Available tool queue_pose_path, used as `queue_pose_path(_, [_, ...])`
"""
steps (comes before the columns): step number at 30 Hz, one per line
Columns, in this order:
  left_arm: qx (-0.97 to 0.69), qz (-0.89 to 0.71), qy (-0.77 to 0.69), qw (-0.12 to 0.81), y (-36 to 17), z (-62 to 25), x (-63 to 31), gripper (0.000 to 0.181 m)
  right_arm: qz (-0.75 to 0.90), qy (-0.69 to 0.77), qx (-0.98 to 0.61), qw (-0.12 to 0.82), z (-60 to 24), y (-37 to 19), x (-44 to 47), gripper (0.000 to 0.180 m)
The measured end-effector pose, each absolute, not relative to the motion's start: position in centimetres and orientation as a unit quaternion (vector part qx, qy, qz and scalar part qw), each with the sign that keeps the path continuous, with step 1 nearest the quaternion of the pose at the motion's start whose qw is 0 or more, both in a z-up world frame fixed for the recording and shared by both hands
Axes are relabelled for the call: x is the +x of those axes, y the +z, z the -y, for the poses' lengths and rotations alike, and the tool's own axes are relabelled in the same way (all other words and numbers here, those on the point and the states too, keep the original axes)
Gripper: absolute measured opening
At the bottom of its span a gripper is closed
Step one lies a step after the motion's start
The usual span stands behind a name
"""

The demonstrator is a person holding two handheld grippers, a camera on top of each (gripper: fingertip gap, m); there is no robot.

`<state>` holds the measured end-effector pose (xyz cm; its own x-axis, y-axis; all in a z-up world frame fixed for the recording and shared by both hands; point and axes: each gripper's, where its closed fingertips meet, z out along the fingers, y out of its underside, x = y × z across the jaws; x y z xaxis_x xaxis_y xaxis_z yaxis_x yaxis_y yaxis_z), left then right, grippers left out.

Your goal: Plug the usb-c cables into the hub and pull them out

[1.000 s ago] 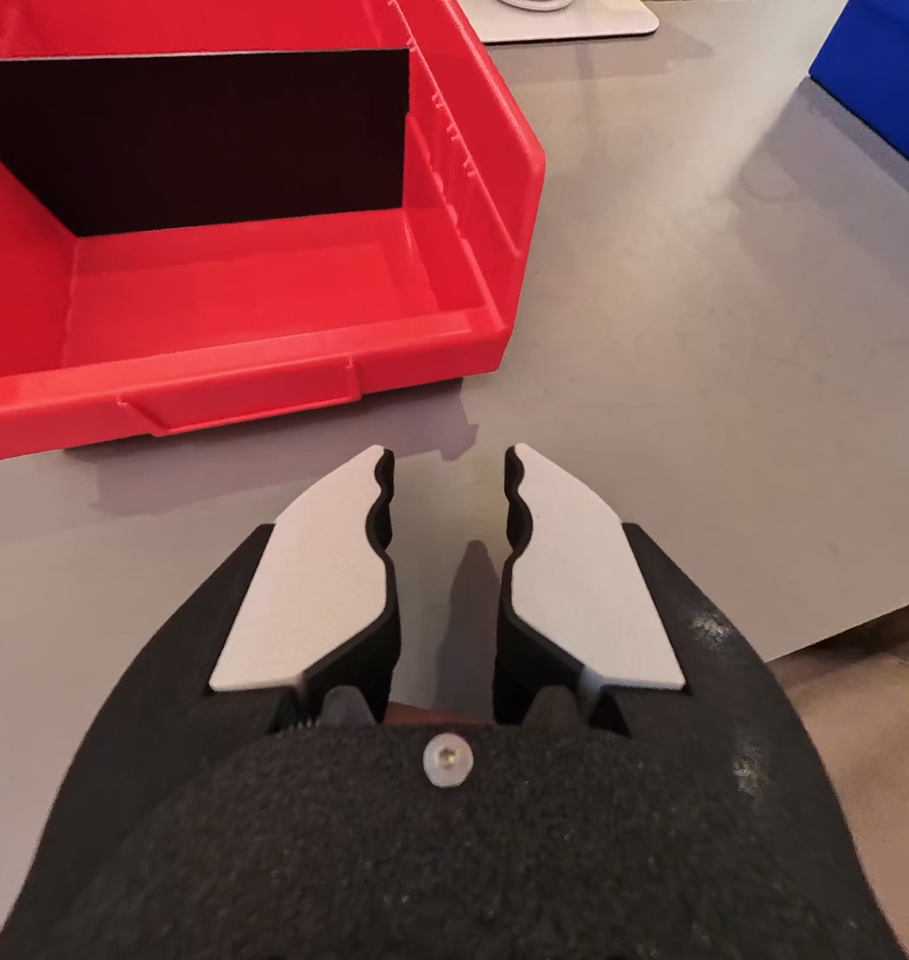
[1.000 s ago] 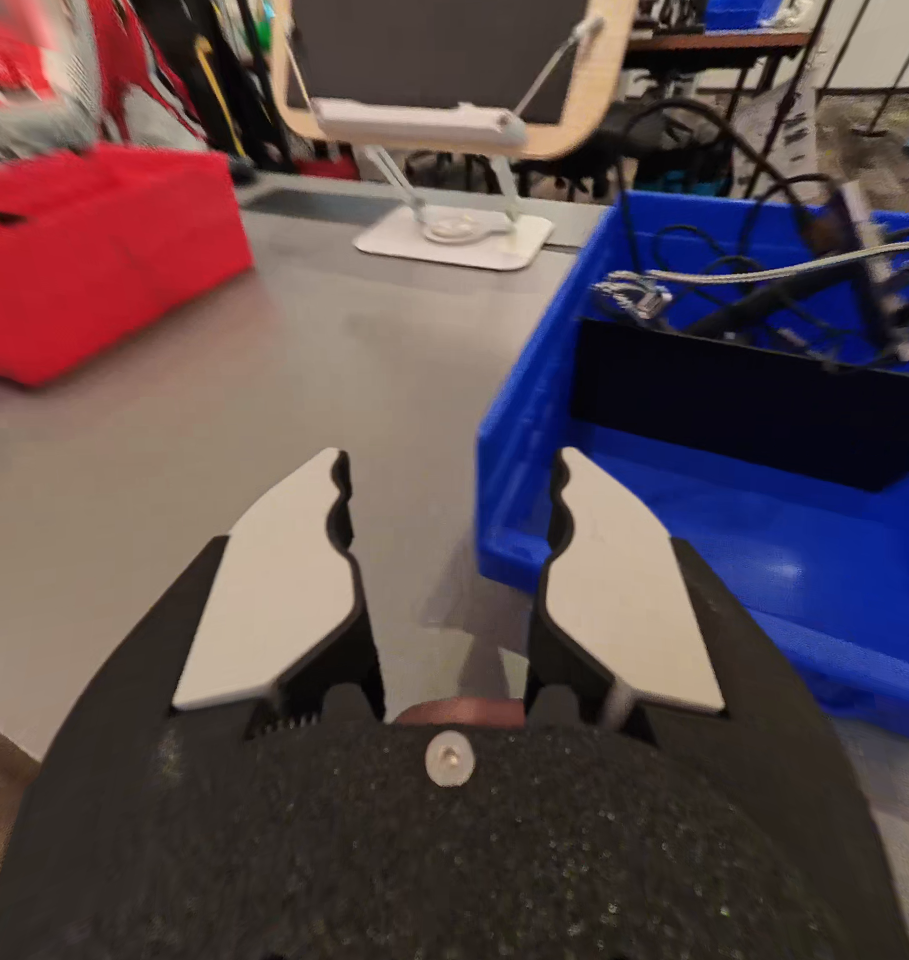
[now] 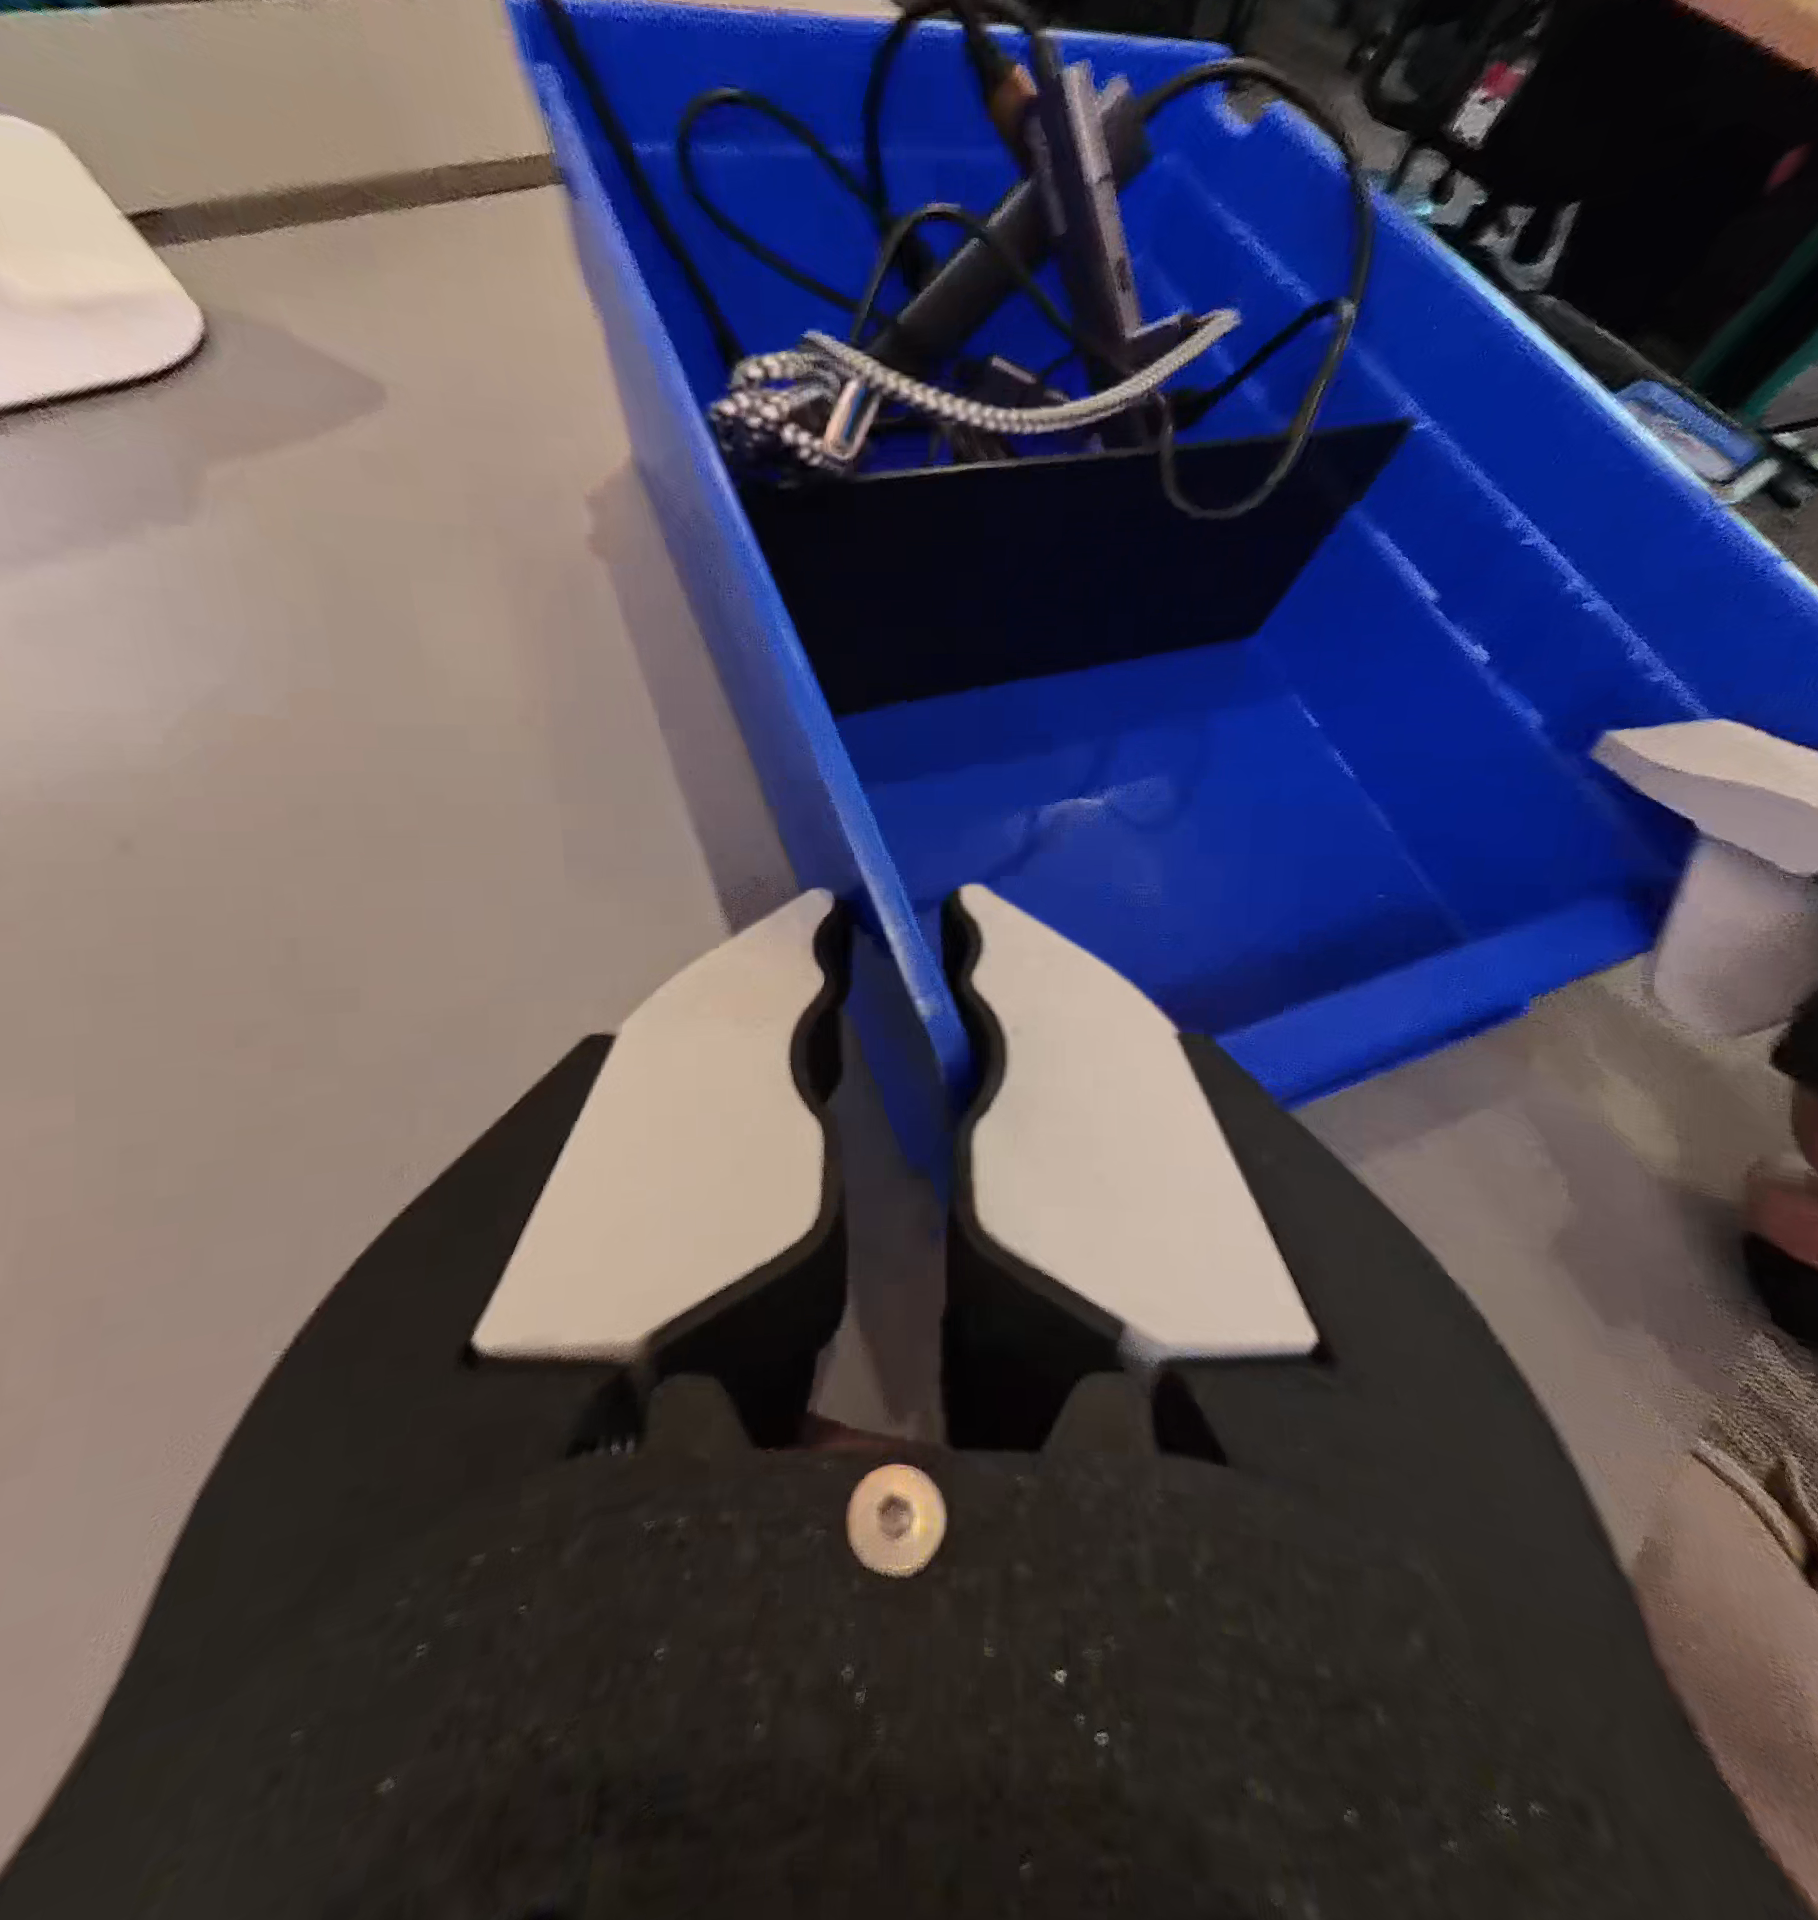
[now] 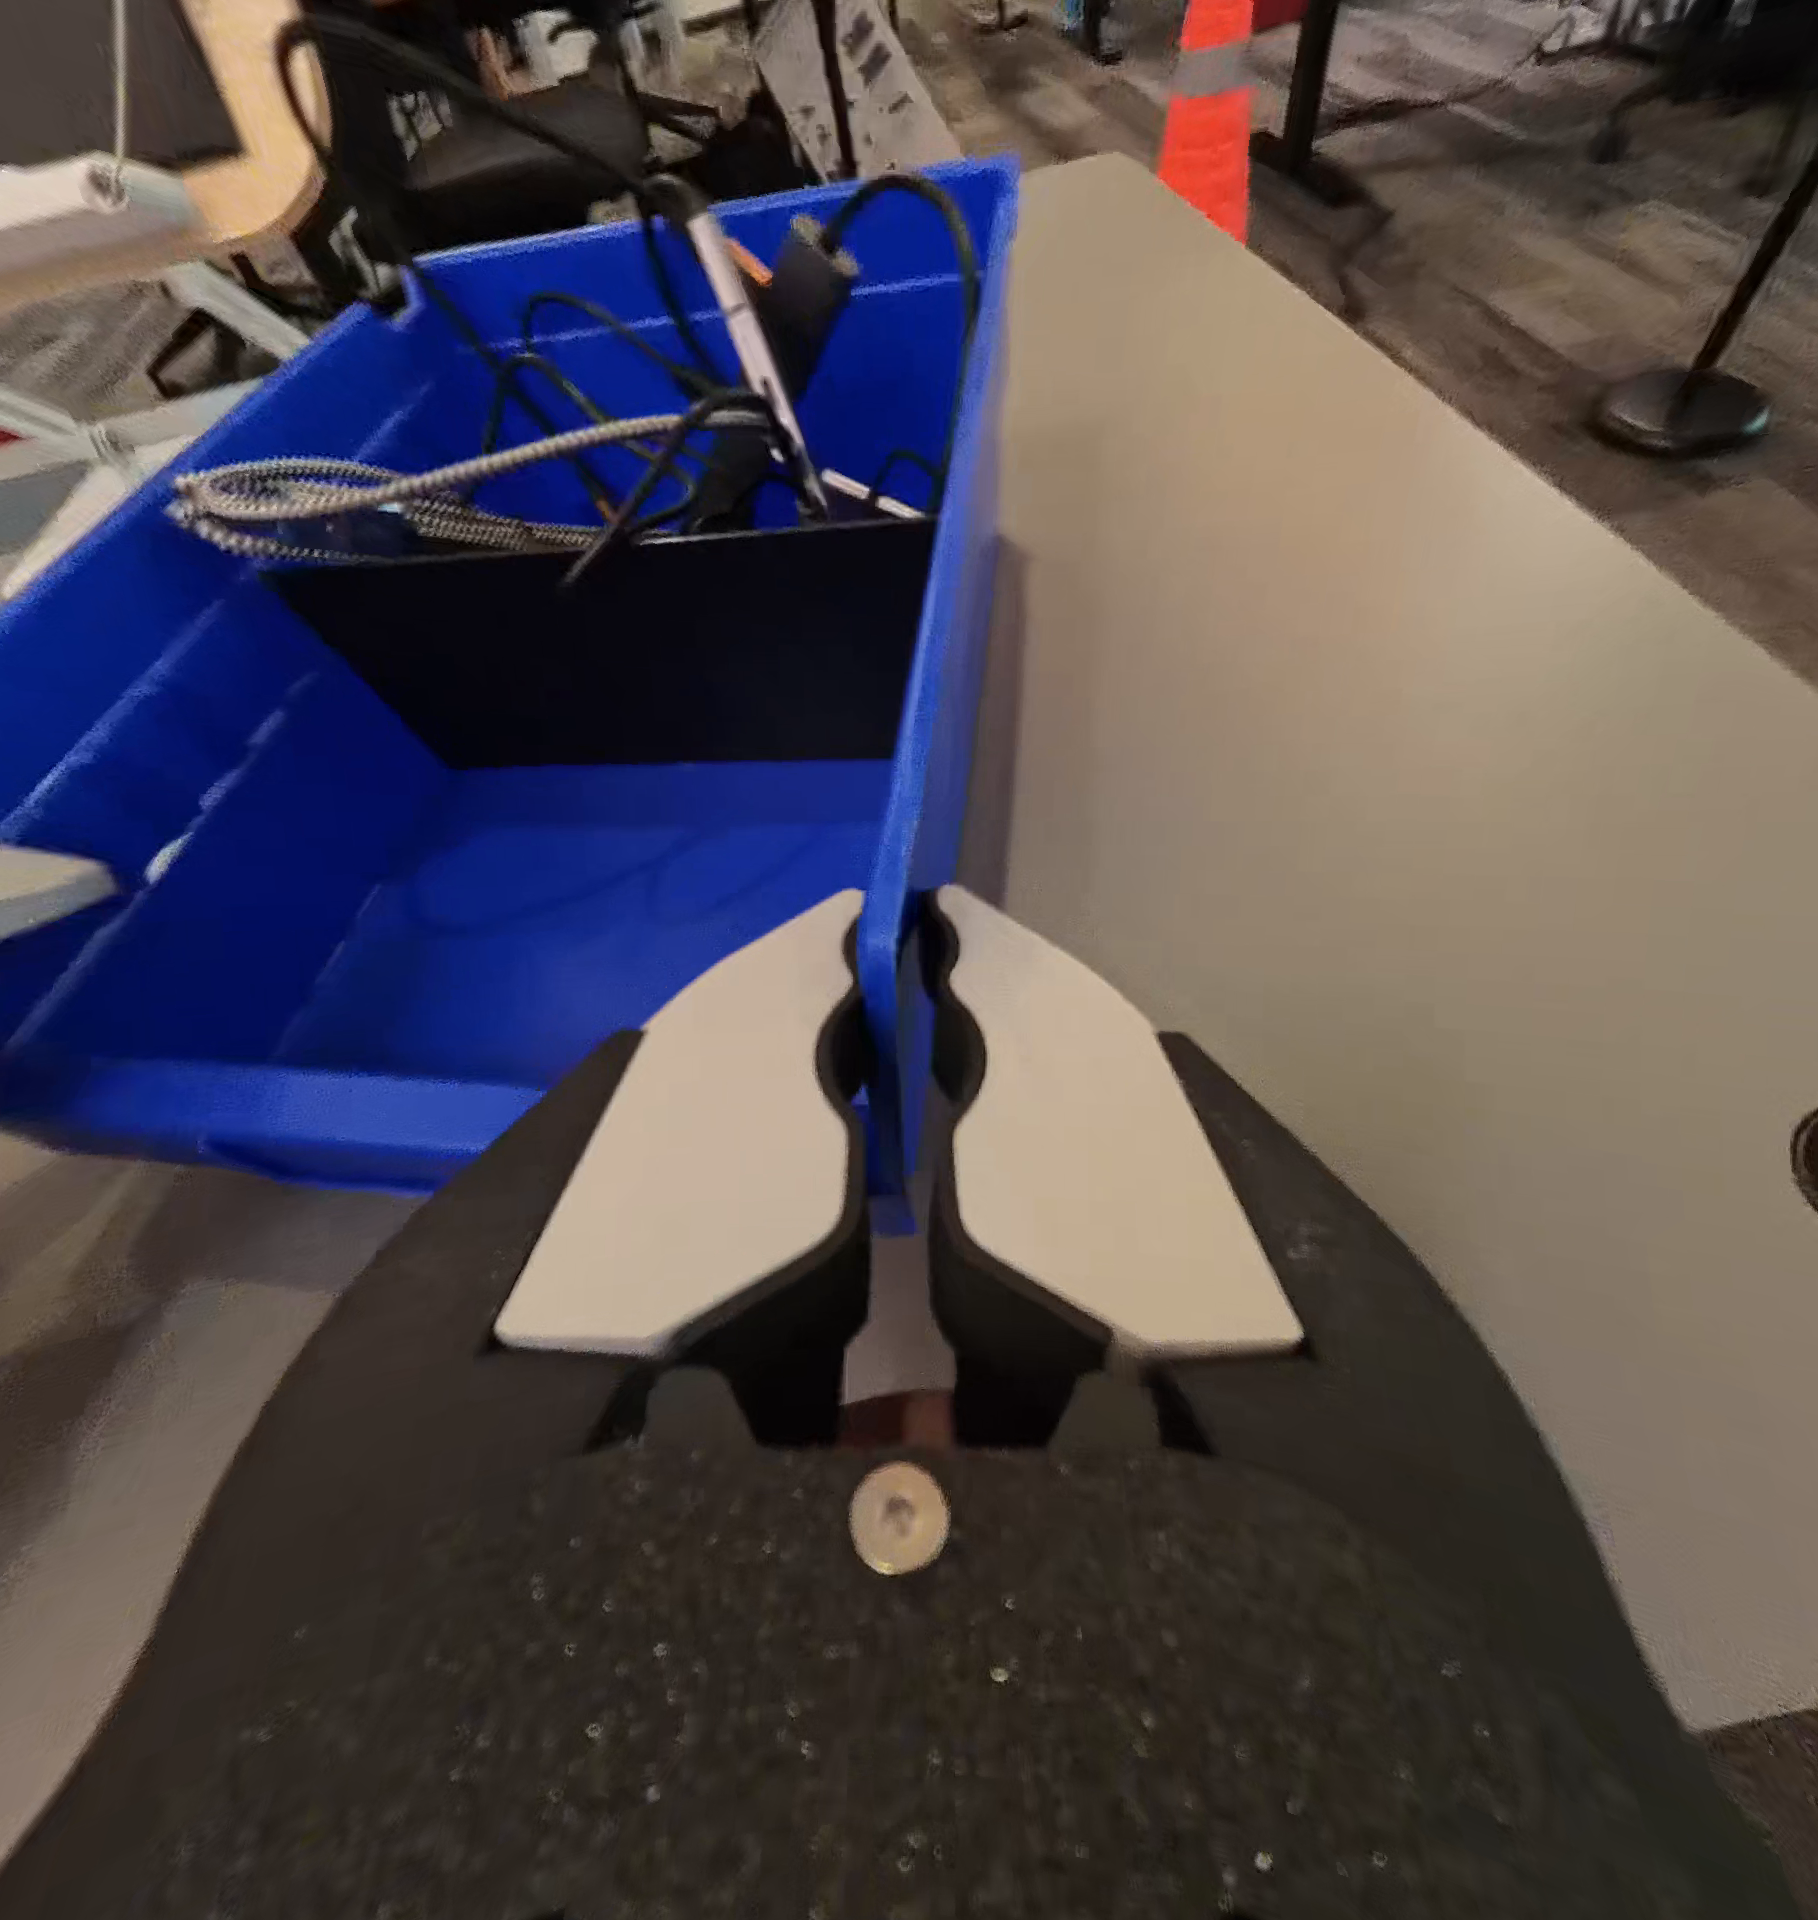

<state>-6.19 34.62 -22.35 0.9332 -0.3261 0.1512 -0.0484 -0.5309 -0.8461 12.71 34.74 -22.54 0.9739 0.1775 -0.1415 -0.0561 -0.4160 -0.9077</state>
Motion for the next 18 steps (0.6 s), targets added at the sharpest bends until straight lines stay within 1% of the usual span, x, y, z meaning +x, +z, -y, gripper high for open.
queue_pose_path(3, [-0.856, -0.127, -0.078, 0.495, -22.0, -34.0, -7.2, 0.007, 0.04, 0.086, -0.828, 0.552, -33.8, -21.6, 12.0, 0.004])
queue_pose_path(6, [-0.851, -0.113, -0.082, 0.506, -21.6, -32.2, -9.2, 0.007, 0.062, 0.096, -0.817, 0.566, -32.7, -20.6, 9.8, 0.004])
queue_pose_path(11, [-0.846, -0.077, -0.016, 0.527, -19.7, -28.5, -17.3, 0.007, 0.123, 0.129, -0.796, 0.578, -31.5, -19.6, 1.6, 0.004])
queue_pose_path(18, [-0.86, -0.002, 0.031, 0.509, -20.7, -25.2, -27.7, 0.007, 0.189, 0.163, -0.802, 0.543, -31.4, -21.1, -9.7, 0.004])
